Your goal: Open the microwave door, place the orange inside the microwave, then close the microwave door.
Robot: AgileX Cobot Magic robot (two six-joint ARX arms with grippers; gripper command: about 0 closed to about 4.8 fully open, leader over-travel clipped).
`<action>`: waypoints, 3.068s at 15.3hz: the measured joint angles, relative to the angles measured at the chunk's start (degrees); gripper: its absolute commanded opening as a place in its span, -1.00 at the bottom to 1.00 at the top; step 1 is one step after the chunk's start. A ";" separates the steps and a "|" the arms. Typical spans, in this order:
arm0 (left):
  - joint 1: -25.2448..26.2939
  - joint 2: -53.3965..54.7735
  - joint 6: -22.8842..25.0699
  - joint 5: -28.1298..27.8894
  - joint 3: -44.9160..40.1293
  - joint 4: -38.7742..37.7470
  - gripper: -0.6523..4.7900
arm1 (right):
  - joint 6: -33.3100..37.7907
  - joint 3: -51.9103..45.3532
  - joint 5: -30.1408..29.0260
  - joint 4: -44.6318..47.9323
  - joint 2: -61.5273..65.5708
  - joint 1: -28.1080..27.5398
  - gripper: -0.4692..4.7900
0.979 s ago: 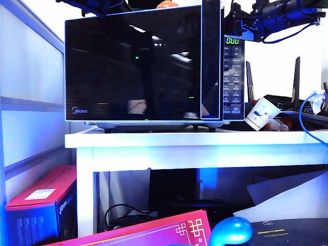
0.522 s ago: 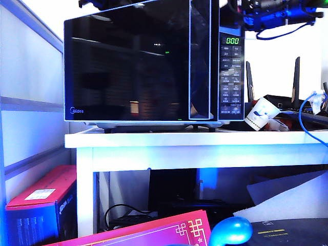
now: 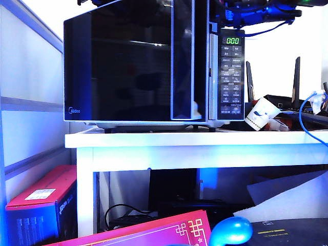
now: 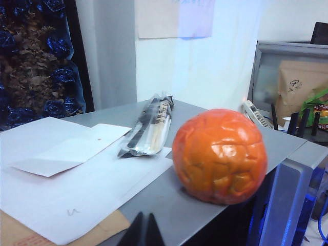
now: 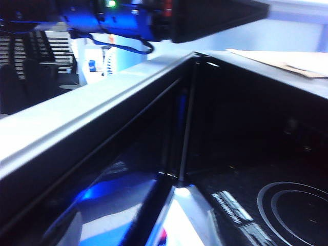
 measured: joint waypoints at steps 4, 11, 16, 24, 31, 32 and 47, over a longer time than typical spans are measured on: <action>0.00 -0.24 0.02 0.00 0.00 -0.35 -0.78 | 0.66 -0.02 -0.83 0.00 0.00 2.25 0.41; 0.00 -1.07 0.02 0.15 0.00 -1.01 -0.78 | 1.62 0.00 -1.62 0.00 -0.13 9.18 0.41; 0.00 -2.27 0.02 0.31 0.02 -2.84 -0.78 | 2.69 0.17 -1.62 0.00 -0.26 12.74 0.41; 0.00 -2.34 0.22 4.37 -0.02 -6.84 -0.78 | 2.93 0.33 -1.46 0.04 -0.33 16.63 0.41; 0.00 -4.35 0.02 5.33 -0.07 -7.37 -0.78 | 3.08 0.33 -1.33 0.04 -0.37 22.01 0.41; 0.00 -4.35 0.02 5.35 -0.04 -7.91 -0.78 | 3.08 0.35 -1.33 0.07 -0.37 23.04 0.41; -0.09 -2.56 9.14 6.95 0.02 -23.91 -0.78 | 3.32 0.35 -1.73 0.04 -0.48 25.11 0.41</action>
